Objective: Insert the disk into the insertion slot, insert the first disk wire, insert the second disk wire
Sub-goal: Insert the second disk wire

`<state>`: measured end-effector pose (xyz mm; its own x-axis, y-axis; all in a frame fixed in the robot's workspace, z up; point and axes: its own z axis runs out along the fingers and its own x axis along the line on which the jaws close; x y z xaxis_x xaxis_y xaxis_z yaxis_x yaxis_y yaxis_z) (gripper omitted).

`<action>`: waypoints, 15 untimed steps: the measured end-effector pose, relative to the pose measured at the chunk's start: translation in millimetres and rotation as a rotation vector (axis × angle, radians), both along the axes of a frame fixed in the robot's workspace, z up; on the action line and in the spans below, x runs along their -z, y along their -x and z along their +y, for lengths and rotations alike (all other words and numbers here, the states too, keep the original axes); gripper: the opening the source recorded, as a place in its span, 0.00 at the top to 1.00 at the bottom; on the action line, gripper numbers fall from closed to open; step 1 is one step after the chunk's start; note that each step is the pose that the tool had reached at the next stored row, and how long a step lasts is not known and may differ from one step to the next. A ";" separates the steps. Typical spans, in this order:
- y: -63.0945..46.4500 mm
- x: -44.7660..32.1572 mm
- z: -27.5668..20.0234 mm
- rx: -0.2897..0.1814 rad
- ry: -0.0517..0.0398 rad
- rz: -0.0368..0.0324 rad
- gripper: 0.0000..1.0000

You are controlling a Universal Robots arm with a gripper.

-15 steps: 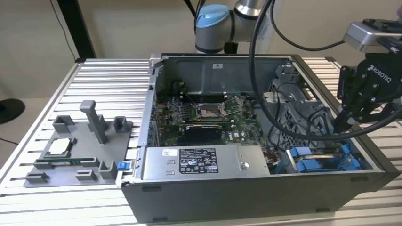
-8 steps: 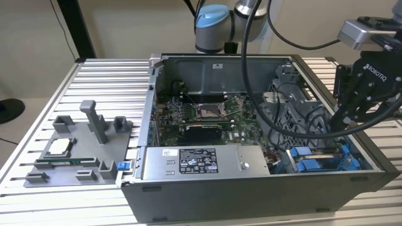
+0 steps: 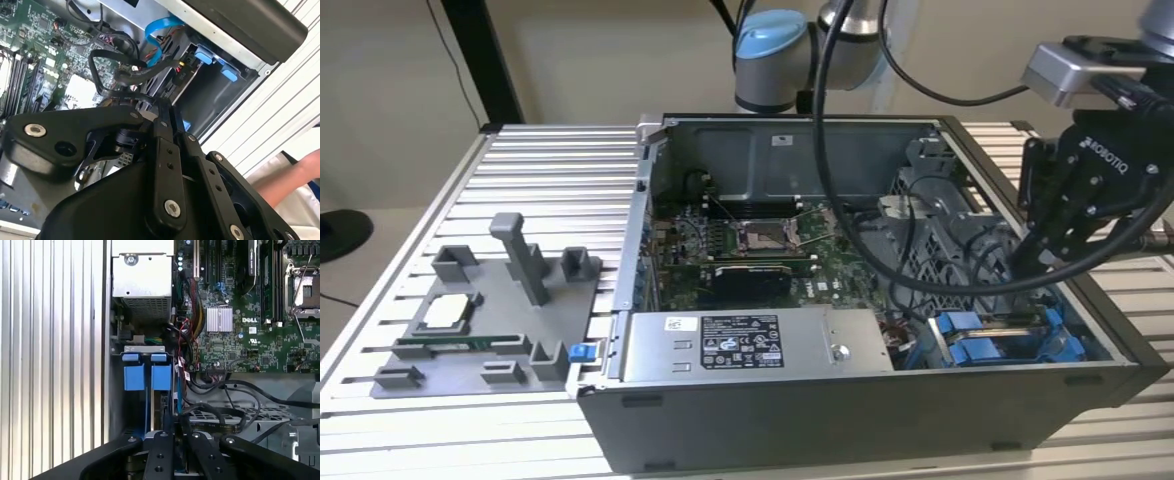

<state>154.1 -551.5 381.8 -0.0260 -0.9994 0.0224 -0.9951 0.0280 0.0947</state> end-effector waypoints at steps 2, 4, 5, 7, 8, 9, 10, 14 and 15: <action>2.6 0.0 -0.7 0.000 -0.0002 -0.0022 1.00; 4.4 0.0 -0.9 0.000 -0.0003 -0.0037 1.00; 4.7 0.0 -1.0 0.000 -0.0002 -0.0040 1.00; 4.9 0.0 -1.0 0.000 -0.0002 -0.0041 1.00; 4.9 0.0 -1.0 0.000 -0.0002 -0.0041 1.00; 4.9 0.0 -0.9 0.000 -0.0003 -0.0041 1.00; 4.9 0.1 -0.9 0.000 -0.0002 -0.0041 1.00; 4.9 0.5 -1.1 0.000 -0.0002 -0.0044 1.00; 5.0 0.8 -1.3 0.000 -0.0006 -0.0050 1.00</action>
